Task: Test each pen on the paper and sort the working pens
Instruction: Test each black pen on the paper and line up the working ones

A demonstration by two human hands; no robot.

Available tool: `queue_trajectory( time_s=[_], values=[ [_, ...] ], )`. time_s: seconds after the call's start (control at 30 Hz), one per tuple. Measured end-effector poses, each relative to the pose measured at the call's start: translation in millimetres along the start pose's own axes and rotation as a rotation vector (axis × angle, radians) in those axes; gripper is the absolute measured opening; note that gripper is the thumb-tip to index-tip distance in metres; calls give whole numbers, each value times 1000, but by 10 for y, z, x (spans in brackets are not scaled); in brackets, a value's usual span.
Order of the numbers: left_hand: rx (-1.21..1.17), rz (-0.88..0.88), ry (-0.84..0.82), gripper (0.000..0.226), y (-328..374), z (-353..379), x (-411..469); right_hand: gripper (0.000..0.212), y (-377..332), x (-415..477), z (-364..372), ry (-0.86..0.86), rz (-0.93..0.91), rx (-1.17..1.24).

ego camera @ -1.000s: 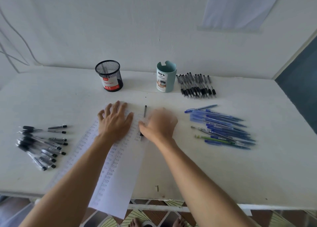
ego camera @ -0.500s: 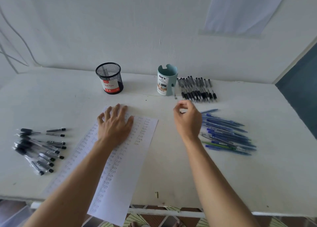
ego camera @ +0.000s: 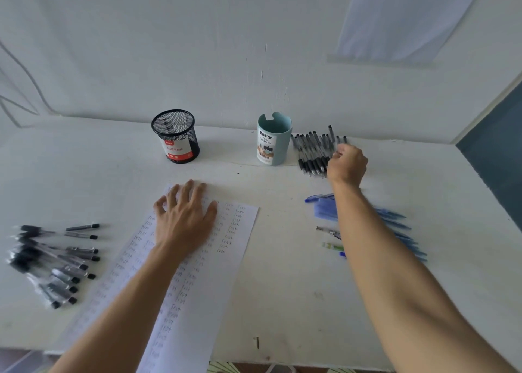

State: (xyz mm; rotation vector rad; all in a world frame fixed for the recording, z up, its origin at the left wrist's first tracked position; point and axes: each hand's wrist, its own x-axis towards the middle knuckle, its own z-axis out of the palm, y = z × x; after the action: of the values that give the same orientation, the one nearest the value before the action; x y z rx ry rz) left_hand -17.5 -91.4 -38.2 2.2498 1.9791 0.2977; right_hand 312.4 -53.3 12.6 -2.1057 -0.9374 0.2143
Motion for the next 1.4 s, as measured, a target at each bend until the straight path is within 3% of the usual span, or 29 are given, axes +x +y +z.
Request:
queue_trajectory(
  time_s=[0.23,0.37,0.5,0.6,0.73,0.87,1.0,1.1,1.27,1.4],
  values=[
    [2,-7,2,53,12,-15,5,37,-43,53,93,-99,38,-155],
    [-4,-7,11,53,7,-14,8,41,-123,-187,66,-64,-8,-165],
    [-19,-2,23,51,3,-13,10,33,-291,-664,71,-69,-212,-67],
    [-84,-16,48,50,-11,-29,6,33,-334,-1110,134,-269,-358,-102],
    [-272,-70,106,42,-40,-88,1,42,-240,-1611,229,-515,-518,-268],
    [-631,-207,229,26,-45,-262,-66,74,-105,-1902,282,-616,-587,-421],
    [-1084,-305,426,24,-214,-421,-172,82,-90,-1931,255,-639,-596,-446],
    [-881,-300,429,24,-380,-537,-267,78,-80,-1941,239,-648,-604,-430],
    [-151,-442,313,34,-759,-568,-432,74,-53,-1967,251,-620,-625,-444],
    [56,-596,147,26,-966,-551,-529,72,-53,-1981,263,-615,-630,-442]
  ],
)
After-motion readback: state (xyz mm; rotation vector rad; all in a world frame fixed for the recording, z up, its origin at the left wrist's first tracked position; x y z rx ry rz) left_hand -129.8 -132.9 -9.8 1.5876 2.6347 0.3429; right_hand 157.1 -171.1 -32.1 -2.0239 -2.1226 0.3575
